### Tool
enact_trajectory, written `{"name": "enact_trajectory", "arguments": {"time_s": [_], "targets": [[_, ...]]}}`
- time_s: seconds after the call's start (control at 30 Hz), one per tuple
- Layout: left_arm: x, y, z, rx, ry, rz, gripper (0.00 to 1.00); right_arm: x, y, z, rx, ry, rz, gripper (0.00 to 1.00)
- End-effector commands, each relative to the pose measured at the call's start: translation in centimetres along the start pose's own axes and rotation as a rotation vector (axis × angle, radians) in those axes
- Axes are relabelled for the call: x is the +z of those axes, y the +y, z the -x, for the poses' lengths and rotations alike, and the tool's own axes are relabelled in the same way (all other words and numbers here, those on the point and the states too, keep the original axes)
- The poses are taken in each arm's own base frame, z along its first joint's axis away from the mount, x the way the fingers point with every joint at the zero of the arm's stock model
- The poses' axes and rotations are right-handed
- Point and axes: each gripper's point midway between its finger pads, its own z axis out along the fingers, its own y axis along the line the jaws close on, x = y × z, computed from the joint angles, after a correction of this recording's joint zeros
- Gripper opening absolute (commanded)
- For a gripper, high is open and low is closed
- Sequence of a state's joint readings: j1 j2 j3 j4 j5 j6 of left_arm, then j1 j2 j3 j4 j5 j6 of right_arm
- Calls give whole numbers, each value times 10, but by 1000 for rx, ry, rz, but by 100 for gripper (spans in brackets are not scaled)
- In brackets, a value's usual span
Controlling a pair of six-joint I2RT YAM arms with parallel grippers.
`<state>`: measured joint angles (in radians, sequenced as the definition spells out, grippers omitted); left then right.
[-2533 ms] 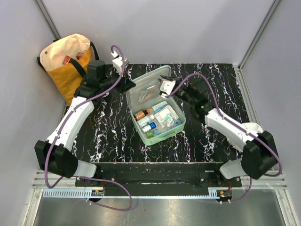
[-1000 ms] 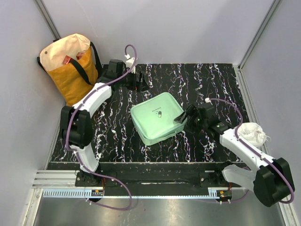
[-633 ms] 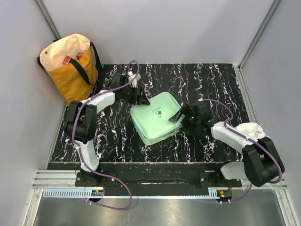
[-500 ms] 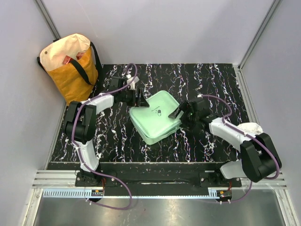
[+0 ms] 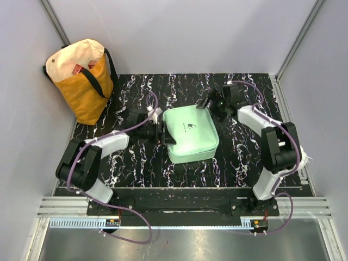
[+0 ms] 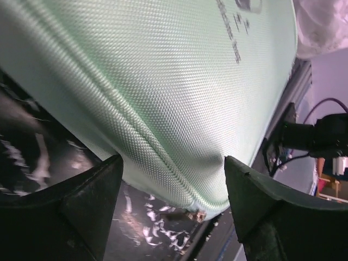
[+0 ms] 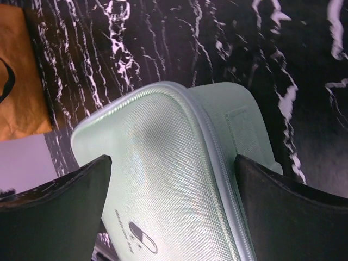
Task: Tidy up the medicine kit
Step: Adjust the medicine box at the center of the board.
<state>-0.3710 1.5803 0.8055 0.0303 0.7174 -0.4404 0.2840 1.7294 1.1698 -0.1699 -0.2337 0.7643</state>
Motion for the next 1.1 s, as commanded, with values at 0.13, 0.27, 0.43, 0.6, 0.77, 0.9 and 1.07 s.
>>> {"name": "enact_trajectory", "arguments": {"time_s": [0.13, 0.27, 0.43, 0.6, 0.77, 0.9, 1.07], "targets": [[-11, -50, 5, 38, -133, -27, 76, -15, 39, 58, -138, -29, 164, 98], [-37, -19, 24, 92, -217, 220, 82, -55, -6, 96, -191, -210, -48, 100], [-67, -15, 73, 143, -346, 280, 89, -105, -32, 73, -181, -276, -145, 100], [-66, -18, 148, 223, -412, 229, 91, -123, -41, -6, 24, -186, 11, 99], [-30, -26, 210, 335, -353, 29, 88, -144, -32, -56, 79, -138, 92, 99], [2, -8, 212, 315, -244, -32, 86, -144, -33, -88, 119, -67, 92, 100], [27, 13, 168, 233, -144, -100, 83, -120, -34, -96, 177, -22, 126, 100]]}}
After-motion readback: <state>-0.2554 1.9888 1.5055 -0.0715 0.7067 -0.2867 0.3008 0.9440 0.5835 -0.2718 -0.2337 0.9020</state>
